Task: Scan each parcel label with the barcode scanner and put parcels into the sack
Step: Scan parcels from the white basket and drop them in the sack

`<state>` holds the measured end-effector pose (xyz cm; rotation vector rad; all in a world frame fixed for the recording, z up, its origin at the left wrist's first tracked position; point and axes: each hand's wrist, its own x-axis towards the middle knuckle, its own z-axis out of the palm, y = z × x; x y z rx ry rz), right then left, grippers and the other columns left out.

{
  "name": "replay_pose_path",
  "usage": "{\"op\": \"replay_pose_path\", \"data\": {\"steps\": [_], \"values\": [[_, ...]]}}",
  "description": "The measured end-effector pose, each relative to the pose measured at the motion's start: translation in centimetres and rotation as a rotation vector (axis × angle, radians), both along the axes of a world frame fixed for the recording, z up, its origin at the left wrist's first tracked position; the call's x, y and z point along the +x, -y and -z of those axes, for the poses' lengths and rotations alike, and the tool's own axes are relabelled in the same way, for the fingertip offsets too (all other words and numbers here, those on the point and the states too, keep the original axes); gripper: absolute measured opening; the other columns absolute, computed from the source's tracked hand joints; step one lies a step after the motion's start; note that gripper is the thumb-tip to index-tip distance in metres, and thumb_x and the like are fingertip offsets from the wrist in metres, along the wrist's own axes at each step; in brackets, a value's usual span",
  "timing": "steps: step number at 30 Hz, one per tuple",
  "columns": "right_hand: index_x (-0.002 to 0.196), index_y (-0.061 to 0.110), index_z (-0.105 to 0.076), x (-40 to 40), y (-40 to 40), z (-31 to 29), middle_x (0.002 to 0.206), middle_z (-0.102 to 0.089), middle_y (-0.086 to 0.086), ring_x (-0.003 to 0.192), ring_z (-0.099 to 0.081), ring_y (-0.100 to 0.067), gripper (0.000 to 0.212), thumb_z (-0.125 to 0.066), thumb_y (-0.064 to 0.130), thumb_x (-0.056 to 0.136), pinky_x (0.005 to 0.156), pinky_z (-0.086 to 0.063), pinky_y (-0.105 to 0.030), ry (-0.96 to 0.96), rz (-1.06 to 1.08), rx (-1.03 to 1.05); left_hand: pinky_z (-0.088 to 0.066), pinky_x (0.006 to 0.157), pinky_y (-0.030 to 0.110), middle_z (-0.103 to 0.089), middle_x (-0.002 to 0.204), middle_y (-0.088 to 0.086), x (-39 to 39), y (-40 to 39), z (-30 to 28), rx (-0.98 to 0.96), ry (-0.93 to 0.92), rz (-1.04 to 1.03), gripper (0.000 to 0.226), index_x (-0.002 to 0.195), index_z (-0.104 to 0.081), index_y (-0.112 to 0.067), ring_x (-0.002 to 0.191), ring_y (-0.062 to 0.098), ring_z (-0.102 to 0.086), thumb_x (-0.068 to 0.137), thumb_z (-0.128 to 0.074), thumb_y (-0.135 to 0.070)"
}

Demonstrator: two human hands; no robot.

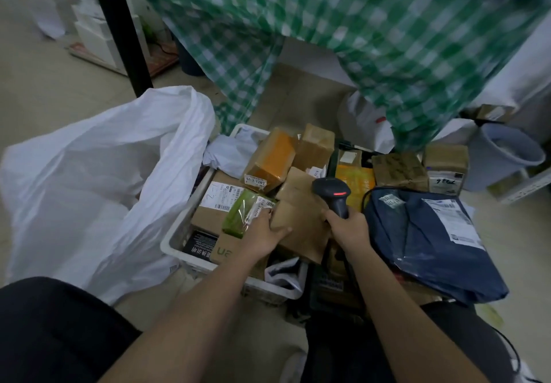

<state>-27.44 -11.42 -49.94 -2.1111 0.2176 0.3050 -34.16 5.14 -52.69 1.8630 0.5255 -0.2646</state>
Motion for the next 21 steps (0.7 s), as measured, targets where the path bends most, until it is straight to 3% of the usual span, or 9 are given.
{"op": "replay_pose_path", "data": {"steps": [4, 7, 9, 11, 15, 17, 19, 21], "values": [[0.099, 0.013, -0.061, -0.4, 0.2, 0.6, 0.084, -0.061, -0.006, 0.078, -0.059, -0.025, 0.022, -0.067, 0.031, 0.087, 0.067, -0.045, -0.033, -0.005, 0.019, -0.008, -0.035, 0.094, 0.024, -0.047, 0.141, 0.009, -0.5, 0.3, -0.3, -0.002, -0.018, 0.018, 0.065, 0.147, -0.03, -0.007, 0.128, 0.026, -0.046, 0.094, -0.059, -0.033], [0.095, 0.016, -0.061, -1.0, 0.4, 0.8, 0.087, -0.064, -0.008, 0.083, -0.063, -0.028, 0.025, -0.067, 0.038, 0.085, 0.077, -0.051, -0.04, -0.003, 0.018, 0.022, -0.039, 0.101, 0.029, -0.046, 0.144, 0.007, -0.9, 0.1, -0.2, -0.04, -0.02, 0.004, 0.069, 0.149, -0.028, -0.009, 0.127, 0.024, -0.047, 0.093, -0.06, -0.034], [0.09, 0.018, -0.061, -1.6, 0.6, 0.7, 0.084, -0.065, -0.006, 0.082, -0.063, -0.028, 0.021, -0.066, 0.037, 0.085, 0.076, -0.049, -0.038, 0.039, 0.034, 0.029, -0.041, 0.094, 0.028, -0.051, 0.139, 0.006, -1.3, 0.0, -0.2, -0.082, 0.011, -0.035, 0.062, 0.145, -0.035, -0.011, 0.116, 0.019, -0.052, 0.092, -0.063, -0.029], [0.082, 0.02, -0.058, -2.4, 0.5, 0.1, 0.076, -0.061, -0.003, 0.077, -0.06, -0.026, 0.016, -0.064, 0.034, 0.087, 0.07, -0.044, -0.034, 0.104, 0.074, 0.088, -0.046, 0.096, 0.034, -0.051, 0.135, 0.006, -2.0, -0.6, -0.5, -0.176, 0.028, -0.109, 0.066, 0.144, -0.035, -0.015, 0.113, 0.02, -0.053, 0.088, -0.068, -0.028], [0.079, 0.02, -0.056, -4.2, -0.8, -1.4, 0.068, -0.053, 0.0, 0.066, -0.051, -0.016, 0.016, -0.065, 0.029, 0.09, 0.061, -0.038, -0.032, 0.204, 0.071, 0.214, -0.049, 0.095, 0.053, -0.048, 0.126, -0.001, -3.6, -2.6, -1.9, -0.37, 0.004, -0.276, 0.085, 0.129, -0.037, -0.029, 0.115, 0.024, -0.052, 0.062, -0.073, -0.068], [0.083, 0.017, -0.059, -5.1, -1.9, -1.8, 0.067, -0.052, -0.001, 0.063, -0.049, -0.013, 0.014, -0.065, 0.027, 0.091, 0.06, -0.038, -0.03, 0.217, 0.03, 0.274, -0.048, 0.094, 0.048, -0.048, 0.117, -0.001, -4.0, -3.2, -2.9, -0.327, -0.007, -0.35, 0.072, 0.125, -0.04, -0.024, 0.106, 0.02, -0.051, 0.073, -0.064, -0.068], [0.086, 0.009, -0.059, -5.8, -2.9, -2.0, 0.065, -0.049, -0.004, 0.057, -0.047, -0.01, 0.017, -0.065, 0.024, 0.092, 0.057, -0.038, -0.026, 0.221, -0.021, 0.332, -0.045, 0.082, 0.037, -0.049, 0.11, -0.002, -4.4, -3.8, -3.4, -0.257, 0.042, -0.423, 0.049, 0.12, -0.043, -0.02, 0.092, 0.012, -0.049, 0.087, -0.06, -0.053], [0.082, 0.012, -0.058, -6.2, -3.7, -2.1, 0.063, -0.047, -0.003, 0.055, -0.047, -0.008, 0.017, -0.065, 0.024, 0.092, 0.058, -0.039, -0.026, 0.201, -0.073, 0.35, -0.042, 0.072, 0.031, -0.048, 0.113, -0.001, -4.9, -4.6, -3.7, -0.254, 0.132, -0.477, 0.038, 0.119, -0.044, -0.022, 0.088, 0.005, -0.047, 0.091, -0.059, -0.042]]}}
